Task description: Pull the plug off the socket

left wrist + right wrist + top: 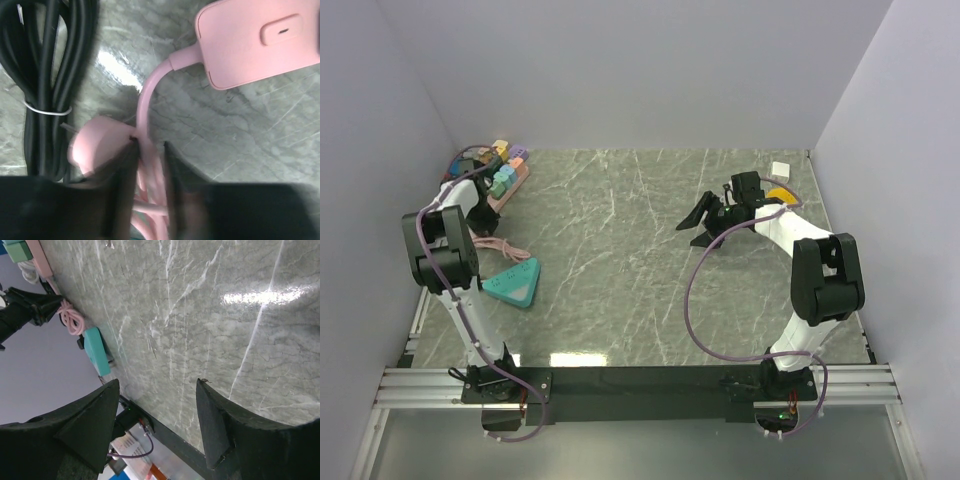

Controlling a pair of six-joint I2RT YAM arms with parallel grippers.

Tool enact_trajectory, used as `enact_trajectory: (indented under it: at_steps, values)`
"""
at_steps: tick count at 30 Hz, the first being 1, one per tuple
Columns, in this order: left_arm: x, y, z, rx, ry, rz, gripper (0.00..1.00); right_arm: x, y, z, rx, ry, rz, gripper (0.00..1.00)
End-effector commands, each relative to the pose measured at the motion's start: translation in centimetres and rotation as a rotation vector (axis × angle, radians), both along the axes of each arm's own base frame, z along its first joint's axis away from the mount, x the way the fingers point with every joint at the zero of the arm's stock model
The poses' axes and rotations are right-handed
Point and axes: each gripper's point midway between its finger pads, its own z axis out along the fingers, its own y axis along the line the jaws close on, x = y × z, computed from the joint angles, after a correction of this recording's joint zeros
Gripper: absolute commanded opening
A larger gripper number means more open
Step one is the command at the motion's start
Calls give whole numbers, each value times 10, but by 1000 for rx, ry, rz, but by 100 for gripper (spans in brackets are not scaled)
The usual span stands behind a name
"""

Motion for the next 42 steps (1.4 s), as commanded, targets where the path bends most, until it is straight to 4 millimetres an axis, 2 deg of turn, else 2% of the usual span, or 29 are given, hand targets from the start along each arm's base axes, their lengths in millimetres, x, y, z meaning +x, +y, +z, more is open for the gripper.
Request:
enact_trajectory:
  at_steps: [1,3,6,10,11,14,15,16,18,19,21,22,23,24,25,26,27,28,29,30,33,34,37,39,41,42]
  values:
    - [-4,-32,-19,-61,12,-80,15,10,6,18,12,-54,19,69]
    - [-13,-54,-28,-119,24,-126,1,10,5,18,8,-55,17,69]
    - [-7,-98,-23,-177,-17,-247,1,13,3,22,-9,-68,11,69]
    - [12,-170,8,-236,-95,-398,1,16,-1,26,-27,-74,-1,69]
    - [21,-182,20,-255,-130,-422,1,17,-3,27,-33,-74,-7,69]
    - [30,-226,39,-311,-173,-484,1,19,-7,30,-48,-80,-19,69]
    - [29,-237,41,-327,-175,-500,1,22,-10,33,-57,-90,-26,69]
    - [25,-256,38,-342,-164,-523,1,22,-12,32,-62,-85,-29,69]
    - [21,-274,33,-363,-154,-538,0,24,-16,33,-71,-89,-32,69]
    - [15,-291,28,-382,-142,-545,0,23,-18,32,-80,-83,-35,68]
    - [3,-307,15,-393,-117,-548,1,25,-23,34,-95,-94,-44,69]
    - [-6,-323,10,-401,-107,-542,1,25,-27,33,-106,-87,-53,69]
    - [-21,-328,-2,-409,-76,-533,1,25,-29,33,-112,-85,-53,69]
    - [-23,-339,-4,-427,-96,-534,1,26,-30,35,-119,-95,-48,69]
    - [-46,-352,-14,-453,-66,-516,0,25,-33,34,-127,-88,-48,69]
    - [-56,-361,-17,-473,-63,-516,1,25,-34,34,-136,-87,-51,69]
    - [-65,-382,-13,-502,-92,-550,1,25,-36,35,-144,-94,-47,69]
    - [-83,-386,-22,-512,-60,-523,1,23,-37,35,-147,-91,-45,69]
    - [-93,-395,-23,-526,-54,-531,1,23,-38,35,-159,-97,-44,69]
    - [-111,-414,-22,-554,-43,-560,1,21,-38,36,-164,-96,-40,69]
    - [-139,-441,-18,-594,-24,-606,1,21,-42,38,-192,-110,-35,69]
    - [-155,-458,-16,-622,-19,-647,0,20,-44,38,-203,-102,-35,69]
    - [-173,-471,-10,-590,5,-713,1,22,-48,40,-232,-106,-18,69]
    - [-183,-478,-2,-641,0,-741,1,26,-48,45,-241,-126,-3,69]
    - [-190,-471,-8,-641,11,-708,19,28,-49,40,-255,-112,8,69]
    - [-190,-469,-1,-646,-12,-689,28,33,-49,42,-259,-118,10,70]
